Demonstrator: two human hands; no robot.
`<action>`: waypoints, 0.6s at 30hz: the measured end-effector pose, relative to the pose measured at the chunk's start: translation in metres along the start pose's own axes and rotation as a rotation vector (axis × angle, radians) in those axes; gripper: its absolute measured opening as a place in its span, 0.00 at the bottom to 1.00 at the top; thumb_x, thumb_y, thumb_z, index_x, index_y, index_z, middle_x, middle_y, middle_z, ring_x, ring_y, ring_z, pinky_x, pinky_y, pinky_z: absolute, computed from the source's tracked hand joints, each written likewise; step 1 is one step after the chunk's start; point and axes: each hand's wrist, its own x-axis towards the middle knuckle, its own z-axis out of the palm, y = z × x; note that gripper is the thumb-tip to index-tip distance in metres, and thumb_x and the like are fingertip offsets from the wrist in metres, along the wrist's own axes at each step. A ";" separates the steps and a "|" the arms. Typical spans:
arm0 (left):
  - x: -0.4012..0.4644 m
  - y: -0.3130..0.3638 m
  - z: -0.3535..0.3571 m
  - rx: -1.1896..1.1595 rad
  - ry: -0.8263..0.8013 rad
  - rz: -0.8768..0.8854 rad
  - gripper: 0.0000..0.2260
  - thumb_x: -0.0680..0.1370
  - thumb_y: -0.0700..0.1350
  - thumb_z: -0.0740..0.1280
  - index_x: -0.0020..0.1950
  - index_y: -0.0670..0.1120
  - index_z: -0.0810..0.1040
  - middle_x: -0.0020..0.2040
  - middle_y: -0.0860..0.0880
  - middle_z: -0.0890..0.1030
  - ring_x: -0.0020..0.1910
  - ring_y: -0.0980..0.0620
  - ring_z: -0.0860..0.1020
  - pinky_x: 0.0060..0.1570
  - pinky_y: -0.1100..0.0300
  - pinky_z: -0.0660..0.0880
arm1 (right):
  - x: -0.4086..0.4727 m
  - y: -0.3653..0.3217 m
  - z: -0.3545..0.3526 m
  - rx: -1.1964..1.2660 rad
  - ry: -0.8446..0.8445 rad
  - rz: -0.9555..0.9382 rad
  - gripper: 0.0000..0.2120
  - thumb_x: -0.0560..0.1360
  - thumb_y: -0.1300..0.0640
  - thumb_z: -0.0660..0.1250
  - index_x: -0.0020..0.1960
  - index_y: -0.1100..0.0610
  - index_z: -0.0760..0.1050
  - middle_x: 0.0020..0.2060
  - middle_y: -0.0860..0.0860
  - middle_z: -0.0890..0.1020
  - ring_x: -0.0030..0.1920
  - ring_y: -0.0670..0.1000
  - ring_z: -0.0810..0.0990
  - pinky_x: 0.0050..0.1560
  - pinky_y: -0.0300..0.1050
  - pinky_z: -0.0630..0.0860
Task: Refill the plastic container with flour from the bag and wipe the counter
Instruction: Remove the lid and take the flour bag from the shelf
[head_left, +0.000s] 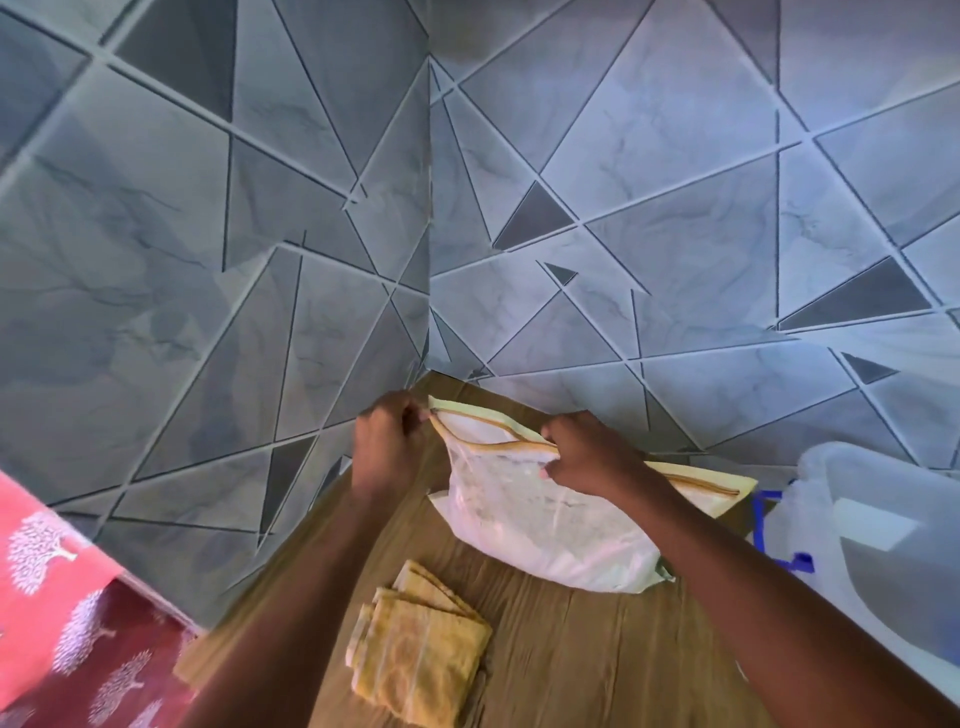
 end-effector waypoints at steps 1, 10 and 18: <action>0.000 -0.003 0.001 -0.008 0.009 0.013 0.12 0.70 0.27 0.67 0.41 0.44 0.80 0.38 0.47 0.82 0.35 0.48 0.79 0.35 0.63 0.71 | 0.003 -0.002 0.003 -0.010 -0.017 0.014 0.23 0.74 0.48 0.72 0.67 0.51 0.72 0.66 0.55 0.74 0.68 0.59 0.74 0.65 0.55 0.74; -0.004 -0.026 0.013 -0.179 0.027 -0.072 0.11 0.72 0.27 0.66 0.46 0.42 0.80 0.41 0.48 0.82 0.38 0.53 0.79 0.38 0.68 0.72 | 0.012 -0.004 0.010 -0.003 -0.012 -0.047 0.13 0.78 0.57 0.66 0.63 0.52 0.72 0.64 0.54 0.76 0.63 0.59 0.77 0.52 0.46 0.72; -0.018 -0.034 0.030 -0.297 0.045 -0.148 0.08 0.83 0.46 0.64 0.51 0.43 0.78 0.45 0.47 0.83 0.43 0.50 0.80 0.41 0.65 0.73 | 0.015 0.001 0.018 0.064 0.071 0.010 0.21 0.79 0.52 0.69 0.72 0.48 0.72 0.68 0.53 0.77 0.69 0.57 0.75 0.64 0.50 0.72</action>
